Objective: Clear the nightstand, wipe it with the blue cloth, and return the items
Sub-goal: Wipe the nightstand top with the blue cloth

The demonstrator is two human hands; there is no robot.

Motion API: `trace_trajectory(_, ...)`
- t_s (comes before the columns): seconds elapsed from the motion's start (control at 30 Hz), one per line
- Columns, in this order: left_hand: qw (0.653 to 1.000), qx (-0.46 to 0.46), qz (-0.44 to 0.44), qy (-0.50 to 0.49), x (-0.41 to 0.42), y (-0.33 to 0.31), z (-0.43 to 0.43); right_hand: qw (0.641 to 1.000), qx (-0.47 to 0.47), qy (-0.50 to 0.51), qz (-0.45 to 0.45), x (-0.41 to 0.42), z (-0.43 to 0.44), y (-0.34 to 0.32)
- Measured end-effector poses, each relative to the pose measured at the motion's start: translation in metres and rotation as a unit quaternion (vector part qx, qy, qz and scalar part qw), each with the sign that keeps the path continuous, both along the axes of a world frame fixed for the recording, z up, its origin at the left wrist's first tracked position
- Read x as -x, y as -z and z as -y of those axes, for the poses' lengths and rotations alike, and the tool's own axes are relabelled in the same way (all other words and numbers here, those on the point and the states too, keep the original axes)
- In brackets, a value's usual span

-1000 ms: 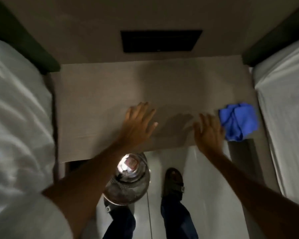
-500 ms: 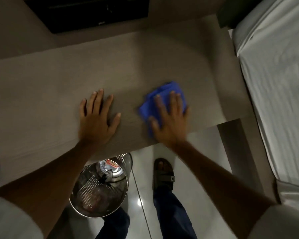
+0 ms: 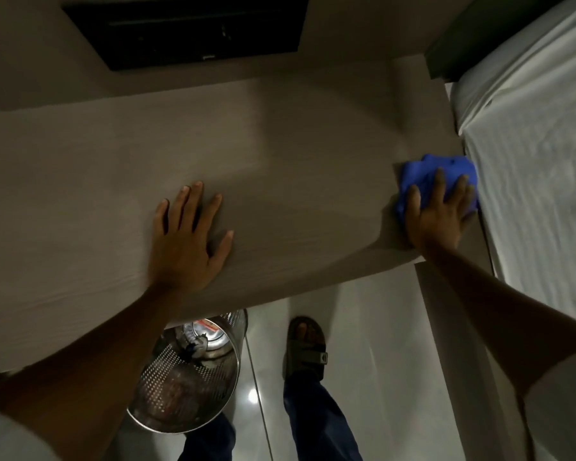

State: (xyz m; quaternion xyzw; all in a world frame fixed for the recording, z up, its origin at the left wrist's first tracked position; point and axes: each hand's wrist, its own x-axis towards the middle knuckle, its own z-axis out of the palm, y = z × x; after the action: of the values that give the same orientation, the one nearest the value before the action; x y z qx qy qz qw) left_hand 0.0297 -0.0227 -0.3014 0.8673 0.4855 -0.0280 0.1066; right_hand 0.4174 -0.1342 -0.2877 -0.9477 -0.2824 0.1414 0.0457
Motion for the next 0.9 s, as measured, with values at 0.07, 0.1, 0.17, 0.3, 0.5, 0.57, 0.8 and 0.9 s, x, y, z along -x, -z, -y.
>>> trace_trajectory(0.07,1.000,0.004,-0.005,-0.001,0.000,0.000,-0.001,0.999,0.007,-0.032,0.001,0.024,-0.019,0.002)
trace_trajectory(0.1,1.000,0.007,-0.005,-0.001,0.000,0.001,0.000,0.997,0.010,-0.070,0.004,0.043,-0.027,0.003)
trace_trajectory(0.17,1.000,0.005,-0.004,-0.003,0.000,0.002,0.000,0.986,0.011,-0.163,-0.008,0.093,-0.046,0.004)
trace_trajectory(0.3,1.000,-0.006,0.003,-0.002,0.000,0.005,0.000,0.926,0.004,-0.376,-0.030,0.185,-0.061,0.005)
trace_trajectory(0.5,1.000,-0.021,-0.005,-0.002,0.000,0.004,0.002,0.949,0.005,-0.315,-0.021,0.093,-0.071,0.005)
trace_trajectory(0.57,0.999,-0.033,-0.001,-0.001,0.001,0.004,0.003,0.977,0.024,-0.210,-0.010,0.035,-0.083,0.004)
trace_trajectory(0.8,0.999,-0.006,0.045,-0.005,0.000,0.009,0.001,0.989,0.077,-0.121,-0.029,-0.055,-0.178,-0.007)
trace_trajectory(0.9,0.999,-0.004,0.047,-0.007,0.002,0.011,0.001,0.982,0.037,-0.184,-0.011,-0.005,-0.195,0.005)
